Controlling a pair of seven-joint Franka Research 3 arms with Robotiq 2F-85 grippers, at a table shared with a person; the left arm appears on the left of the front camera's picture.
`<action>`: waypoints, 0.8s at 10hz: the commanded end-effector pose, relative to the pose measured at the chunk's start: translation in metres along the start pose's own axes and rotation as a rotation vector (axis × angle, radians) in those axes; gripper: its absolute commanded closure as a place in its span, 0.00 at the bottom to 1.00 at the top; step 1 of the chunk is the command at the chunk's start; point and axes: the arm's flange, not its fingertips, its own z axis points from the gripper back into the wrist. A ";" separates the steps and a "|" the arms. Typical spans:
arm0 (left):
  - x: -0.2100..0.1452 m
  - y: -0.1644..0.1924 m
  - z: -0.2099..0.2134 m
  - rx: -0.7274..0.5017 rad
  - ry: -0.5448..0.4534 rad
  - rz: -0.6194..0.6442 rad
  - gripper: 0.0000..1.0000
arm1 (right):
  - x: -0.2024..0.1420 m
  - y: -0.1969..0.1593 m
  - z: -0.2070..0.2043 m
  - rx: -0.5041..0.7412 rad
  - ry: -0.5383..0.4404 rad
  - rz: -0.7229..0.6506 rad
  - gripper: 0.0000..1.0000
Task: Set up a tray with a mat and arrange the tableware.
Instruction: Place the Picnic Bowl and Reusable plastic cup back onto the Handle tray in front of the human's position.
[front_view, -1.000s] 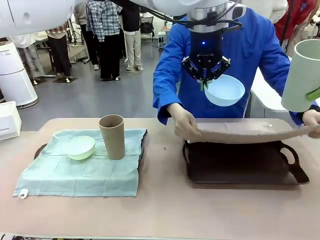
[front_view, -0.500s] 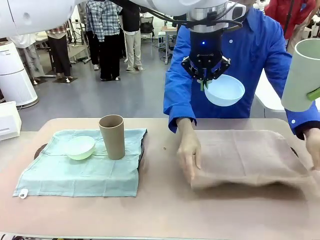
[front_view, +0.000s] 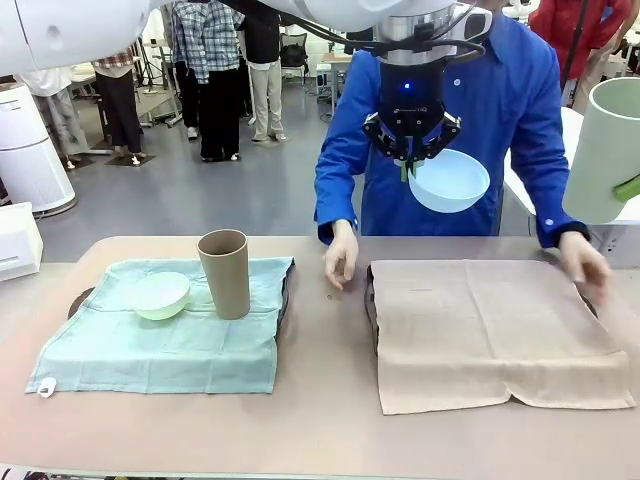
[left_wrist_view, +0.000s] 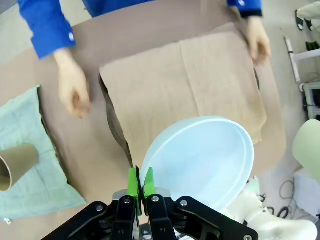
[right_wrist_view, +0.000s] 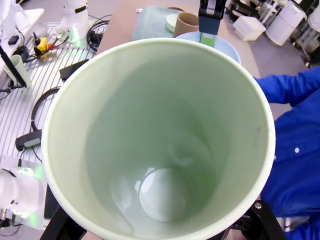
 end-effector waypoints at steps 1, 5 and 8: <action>0.000 -0.001 0.002 -0.002 -0.003 -0.002 1.00 | 0.000 0.001 -0.002 0.006 0.008 -0.001 0.81; 0.000 -0.001 0.002 -0.002 -0.003 -0.002 1.00 | 0.000 0.001 -0.002 0.006 0.008 -0.001 0.81; 0.000 -0.001 0.002 -0.002 -0.003 -0.002 1.00 | 0.000 0.001 -0.002 0.006 0.008 -0.001 0.81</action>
